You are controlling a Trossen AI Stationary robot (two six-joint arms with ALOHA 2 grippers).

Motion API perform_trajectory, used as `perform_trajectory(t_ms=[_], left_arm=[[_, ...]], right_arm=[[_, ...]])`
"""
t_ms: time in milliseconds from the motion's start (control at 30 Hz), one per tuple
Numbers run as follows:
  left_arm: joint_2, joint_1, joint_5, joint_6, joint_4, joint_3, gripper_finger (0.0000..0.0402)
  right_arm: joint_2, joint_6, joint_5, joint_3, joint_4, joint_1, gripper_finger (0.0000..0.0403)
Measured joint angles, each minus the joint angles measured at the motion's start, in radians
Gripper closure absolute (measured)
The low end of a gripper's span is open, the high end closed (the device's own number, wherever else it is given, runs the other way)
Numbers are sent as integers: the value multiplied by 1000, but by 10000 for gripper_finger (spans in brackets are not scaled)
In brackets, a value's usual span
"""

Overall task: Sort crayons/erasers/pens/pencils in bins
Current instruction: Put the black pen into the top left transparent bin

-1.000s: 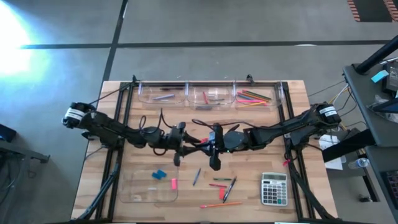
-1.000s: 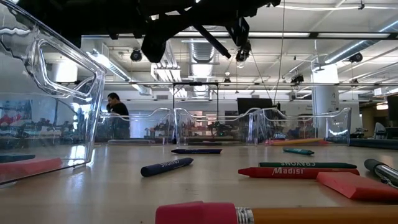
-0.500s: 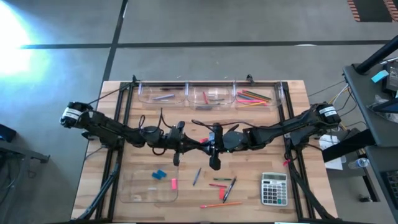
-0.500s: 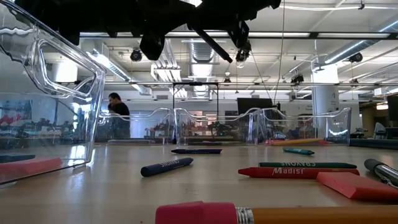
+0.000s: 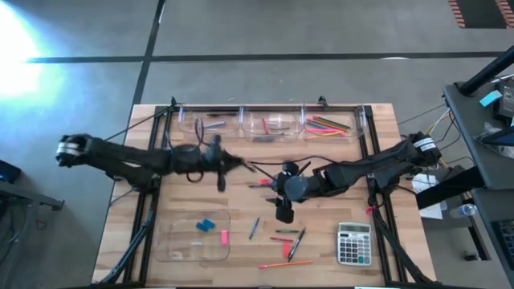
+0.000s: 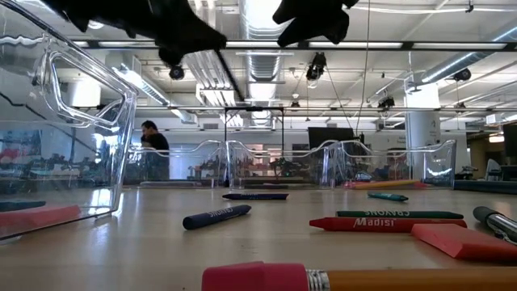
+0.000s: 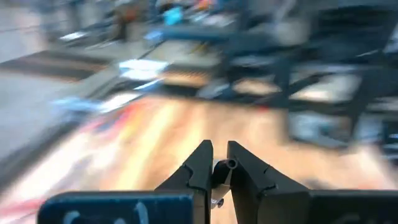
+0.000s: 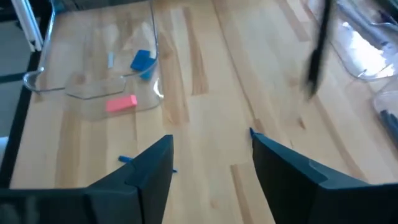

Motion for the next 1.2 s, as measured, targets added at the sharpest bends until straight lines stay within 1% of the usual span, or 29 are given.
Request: perform_trajectory(t_ms=[100, 200, 267, 333, 433, 533, 700, 733, 867, 933, 1033, 1100, 1200], left_arm=[[-87, 74, -79, 34, -301, 84, 385], [-120, 164, -131, 86, -572, 192, 385], [-115, 238, -146, 121, -701, 261, 385], [-89, 320, -152, 166, -792, 312, 385], [-28, 440, -150, 254, -861, 363, 385], [54, 551, -141, 338, -884, 399, 385], [225, 675, -139, 426, -972, 472, 385], [260, 688, -158, 428, -978, 483, 385], [378, 698, -299, 470, -989, 514, 385], [422, 696, -308, 497, -990, 531, 385], [461, 699, -274, 502, -984, 551, 378], [473, 700, -260, 502, -984, 561, 352], [470, 700, -259, 502, -983, 571, 293]], right_arm=[[0, -4, 30, -1, -15, 13, 193], [0, -4, 40, -2, -47, 15, 195], [0, -4, 44, -2, -53, 15, 198], [0, -1, 58, -2, -50, 14, 200], [-1, -2, 58, -2, -51, 14, 200], [-1, -1, 58, -2, -54, 15, 200], [-2, 4, 58, -2, -72, 14, 200], [-2, 3, 58, -2, -72, 14, 200], [-2, 1, 58, -2, -72, 14, 200], [-2, -2, 58, -2, -72, 14, 200], [-2, 3, 58, -2, -75, 14, 200], [-2, 8, 58, -2, -86, 17, 200], [-2, 11, 58, -3, -99, 19, 200]])
